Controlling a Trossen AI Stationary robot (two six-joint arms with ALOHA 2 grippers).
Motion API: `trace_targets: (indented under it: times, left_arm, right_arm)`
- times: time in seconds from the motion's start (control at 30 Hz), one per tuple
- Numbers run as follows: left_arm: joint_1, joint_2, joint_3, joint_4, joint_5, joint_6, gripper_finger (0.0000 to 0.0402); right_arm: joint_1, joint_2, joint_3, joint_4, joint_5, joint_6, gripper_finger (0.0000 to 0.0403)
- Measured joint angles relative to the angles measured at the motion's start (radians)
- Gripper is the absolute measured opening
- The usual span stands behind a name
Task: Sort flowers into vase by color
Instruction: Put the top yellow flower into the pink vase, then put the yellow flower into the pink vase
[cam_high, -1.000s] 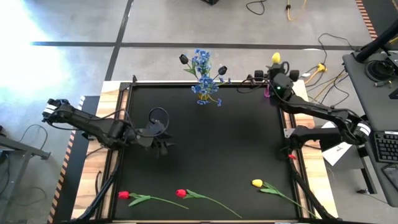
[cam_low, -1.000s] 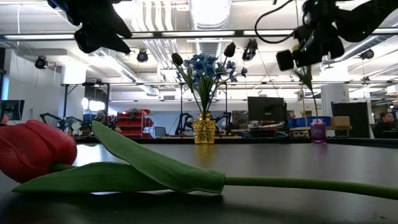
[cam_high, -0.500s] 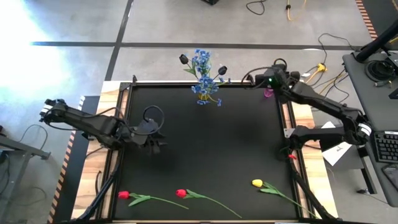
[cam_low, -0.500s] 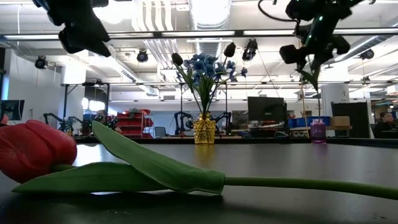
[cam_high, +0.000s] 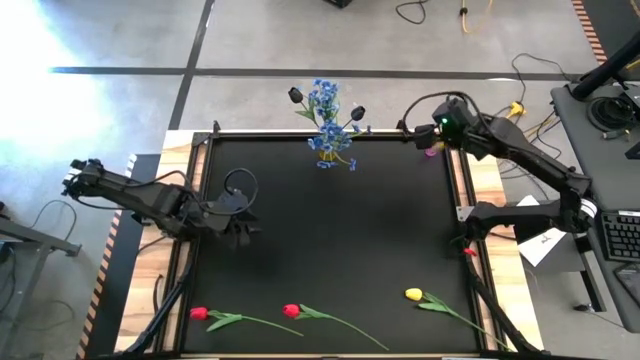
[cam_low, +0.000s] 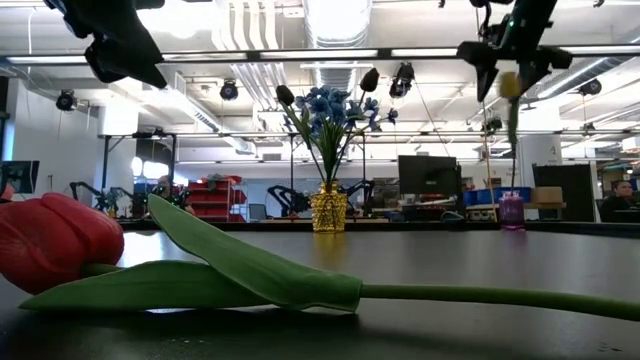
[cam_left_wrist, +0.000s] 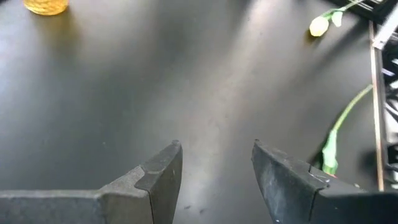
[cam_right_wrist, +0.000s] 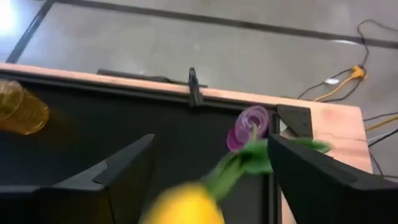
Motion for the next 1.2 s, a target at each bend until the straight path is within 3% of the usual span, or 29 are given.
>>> trace_targets:
  times: [0.2,0.43,0.57,0.83,1.03,1.2]
  left_arm:
    - [-0.032,-0.008,0.000,-0.002,0.020,-0.015,0.0182]
    - [-0.037,-0.013,0.000,-0.002,0.019,-0.007,0.0182]
    - [-0.037,-0.013,0.000,-0.002,0.019,-0.007,0.0182]
    - [-0.037,-0.014,0.000,-0.002,0.019,-0.014,0.0182]
    - [-0.037,-0.014,0.000,-0.002,0.011,0.001,0.0182]
    - [-0.037,-0.014,0.000,-0.002,0.011,0.009,0.0182]
  right_arm:
    - [0.000,0.000,0.112,-0.155,-0.062,-0.042,0.0313]
    - [0.105,-0.007,0.193,-0.138,-0.328,-0.133,0.0307]
    - [0.299,-0.006,0.190,-0.129,-0.358,-0.113,0.0297]
    - [0.767,0.039,0.188,-0.087,-0.309,0.059,0.0286]
    - [1.088,0.189,0.168,-0.201,-0.351,0.281,0.0285]
    - [1.275,0.353,0.102,-0.228,-0.413,0.440,0.0285]
